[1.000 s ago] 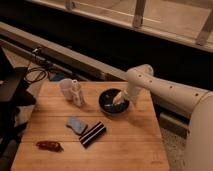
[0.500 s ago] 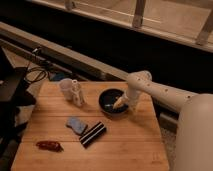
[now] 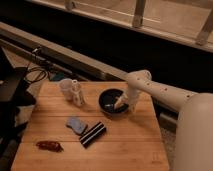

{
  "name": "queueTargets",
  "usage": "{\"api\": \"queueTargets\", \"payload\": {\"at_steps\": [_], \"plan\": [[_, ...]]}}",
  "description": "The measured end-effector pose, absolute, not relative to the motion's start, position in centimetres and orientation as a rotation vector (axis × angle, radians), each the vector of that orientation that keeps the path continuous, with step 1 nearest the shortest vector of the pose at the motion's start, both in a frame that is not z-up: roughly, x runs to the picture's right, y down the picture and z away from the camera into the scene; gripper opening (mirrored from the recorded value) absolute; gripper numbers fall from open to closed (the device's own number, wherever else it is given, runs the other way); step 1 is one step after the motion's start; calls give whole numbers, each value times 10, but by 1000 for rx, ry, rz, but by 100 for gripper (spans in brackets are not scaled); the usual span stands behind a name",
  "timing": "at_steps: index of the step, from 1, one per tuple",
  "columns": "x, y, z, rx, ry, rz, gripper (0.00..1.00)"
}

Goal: Pick up the ceramic bowl

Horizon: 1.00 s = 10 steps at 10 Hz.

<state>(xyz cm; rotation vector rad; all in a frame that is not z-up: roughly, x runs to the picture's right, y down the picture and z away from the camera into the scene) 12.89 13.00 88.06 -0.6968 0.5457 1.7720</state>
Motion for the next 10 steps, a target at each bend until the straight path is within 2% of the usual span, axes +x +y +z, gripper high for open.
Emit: {"api": "queueTargets", "payload": {"at_steps": [4, 10], "plan": [[126, 127, 880, -696, 542, 1768, 11], [122, 89, 845, -701, 527, 1727, 10]]}}
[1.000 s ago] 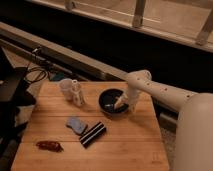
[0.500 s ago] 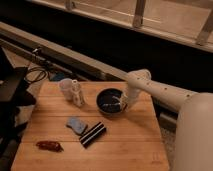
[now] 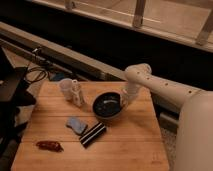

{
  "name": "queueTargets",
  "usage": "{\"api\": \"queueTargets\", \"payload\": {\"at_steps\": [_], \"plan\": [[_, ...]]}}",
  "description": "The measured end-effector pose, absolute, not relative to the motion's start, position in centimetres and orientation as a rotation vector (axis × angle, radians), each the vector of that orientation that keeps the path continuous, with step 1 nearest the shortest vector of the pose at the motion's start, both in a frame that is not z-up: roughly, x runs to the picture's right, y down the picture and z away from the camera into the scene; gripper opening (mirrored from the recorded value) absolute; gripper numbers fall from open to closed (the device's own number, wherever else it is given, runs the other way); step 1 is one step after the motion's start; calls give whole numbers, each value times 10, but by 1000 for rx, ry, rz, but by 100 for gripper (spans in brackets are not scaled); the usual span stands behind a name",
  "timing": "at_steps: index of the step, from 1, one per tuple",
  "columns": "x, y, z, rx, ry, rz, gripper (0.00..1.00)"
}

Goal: Pick up the ceramic bowl

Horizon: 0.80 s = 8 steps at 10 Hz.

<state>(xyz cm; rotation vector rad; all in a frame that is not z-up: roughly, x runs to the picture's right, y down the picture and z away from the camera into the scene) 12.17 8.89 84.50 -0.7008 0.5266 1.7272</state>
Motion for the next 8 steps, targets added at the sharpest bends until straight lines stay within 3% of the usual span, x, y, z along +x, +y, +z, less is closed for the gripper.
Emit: {"api": "queueTargets", "payload": {"at_steps": [3, 8], "plan": [[121, 60, 815, -713, 505, 1715, 10], [123, 45, 797, -721, 490, 1705, 10]]}}
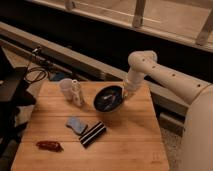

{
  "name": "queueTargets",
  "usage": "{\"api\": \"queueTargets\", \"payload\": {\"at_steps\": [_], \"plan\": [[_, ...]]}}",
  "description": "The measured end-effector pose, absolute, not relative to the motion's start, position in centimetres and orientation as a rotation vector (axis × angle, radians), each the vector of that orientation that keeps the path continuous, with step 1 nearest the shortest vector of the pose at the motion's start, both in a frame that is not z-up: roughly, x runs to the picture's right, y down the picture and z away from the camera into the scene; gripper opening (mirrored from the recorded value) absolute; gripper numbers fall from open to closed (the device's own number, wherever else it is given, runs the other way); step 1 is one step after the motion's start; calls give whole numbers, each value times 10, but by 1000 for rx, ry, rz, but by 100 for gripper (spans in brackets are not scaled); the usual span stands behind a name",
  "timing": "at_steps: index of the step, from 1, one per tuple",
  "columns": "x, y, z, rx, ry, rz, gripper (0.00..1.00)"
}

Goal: Pick up the ceramic bowl

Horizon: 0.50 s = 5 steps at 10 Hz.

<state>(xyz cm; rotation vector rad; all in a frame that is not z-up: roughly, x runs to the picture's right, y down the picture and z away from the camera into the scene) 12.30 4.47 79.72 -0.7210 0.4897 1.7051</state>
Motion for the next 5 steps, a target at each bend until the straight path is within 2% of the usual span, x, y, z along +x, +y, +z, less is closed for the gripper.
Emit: {"api": "queueTargets", "payload": {"at_steps": [5], "plan": [[122, 36, 786, -721, 482, 1698, 10]]}}
